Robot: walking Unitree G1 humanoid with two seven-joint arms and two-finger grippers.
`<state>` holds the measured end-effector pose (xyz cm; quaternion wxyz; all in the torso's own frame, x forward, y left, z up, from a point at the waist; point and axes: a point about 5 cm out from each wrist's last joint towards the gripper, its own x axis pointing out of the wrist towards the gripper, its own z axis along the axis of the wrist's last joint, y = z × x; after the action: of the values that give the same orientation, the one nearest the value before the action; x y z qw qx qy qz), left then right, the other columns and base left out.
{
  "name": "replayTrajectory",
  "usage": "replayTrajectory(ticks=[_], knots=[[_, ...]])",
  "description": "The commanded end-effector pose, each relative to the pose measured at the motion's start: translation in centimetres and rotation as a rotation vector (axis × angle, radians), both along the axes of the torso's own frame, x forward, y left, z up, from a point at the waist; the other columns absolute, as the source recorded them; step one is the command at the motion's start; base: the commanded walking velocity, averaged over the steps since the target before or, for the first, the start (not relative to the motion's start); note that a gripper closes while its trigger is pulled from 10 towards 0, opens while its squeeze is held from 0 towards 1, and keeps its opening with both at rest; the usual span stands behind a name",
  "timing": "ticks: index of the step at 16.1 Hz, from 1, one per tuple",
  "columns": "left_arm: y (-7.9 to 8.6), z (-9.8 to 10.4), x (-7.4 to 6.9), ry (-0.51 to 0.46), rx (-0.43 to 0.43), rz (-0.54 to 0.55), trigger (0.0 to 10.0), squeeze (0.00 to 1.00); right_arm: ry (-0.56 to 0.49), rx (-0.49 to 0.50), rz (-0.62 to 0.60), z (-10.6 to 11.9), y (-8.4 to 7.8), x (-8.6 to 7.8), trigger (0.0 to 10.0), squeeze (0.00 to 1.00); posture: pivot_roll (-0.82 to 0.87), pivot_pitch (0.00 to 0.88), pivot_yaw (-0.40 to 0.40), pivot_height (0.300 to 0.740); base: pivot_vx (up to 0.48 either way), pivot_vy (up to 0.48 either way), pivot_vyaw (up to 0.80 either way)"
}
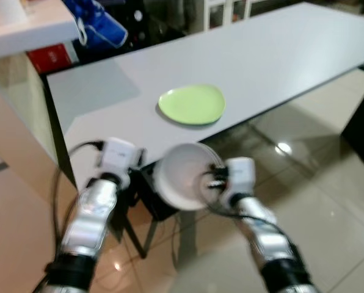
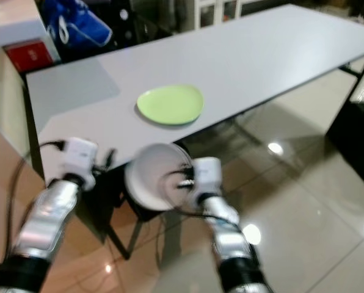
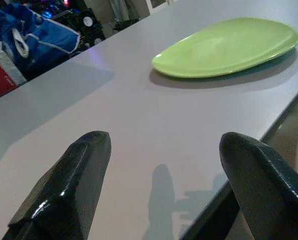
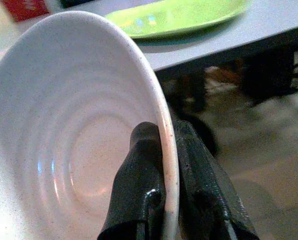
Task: Setting the table
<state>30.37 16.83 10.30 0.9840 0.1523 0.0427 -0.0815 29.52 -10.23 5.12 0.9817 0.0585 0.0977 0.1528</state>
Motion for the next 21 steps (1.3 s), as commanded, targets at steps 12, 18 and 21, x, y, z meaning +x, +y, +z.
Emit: replayTrajectory(ticks=[12,18,21], knots=[[0.1,0.4,0.2,-0.027,0.052,-0.019,10.0,0.00,-0.044,0.319,-0.243,5.3,-4.3,5.0,0.0,0.00,0.14,0.000,0.099,0.740,0.000,0.000,0.00],[0.0,0.8,0.1,-0.057,0.038,-0.028,10.0,0.00,0.001,0.285,-0.242,3.8,-3.5,4.7,0.0,0.00,0.14,0.000,0.099,0.740,0.000,-0.040,0.00],[-0.1,0.8,0.1,-0.057,0.036,-0.031,10.0,0.00,-0.005,0.251,-0.201,3.3,-2.3,4.3,0.0,0.00,0.14,0.000,0.102,0.740,0.000,-0.119,0.00]])
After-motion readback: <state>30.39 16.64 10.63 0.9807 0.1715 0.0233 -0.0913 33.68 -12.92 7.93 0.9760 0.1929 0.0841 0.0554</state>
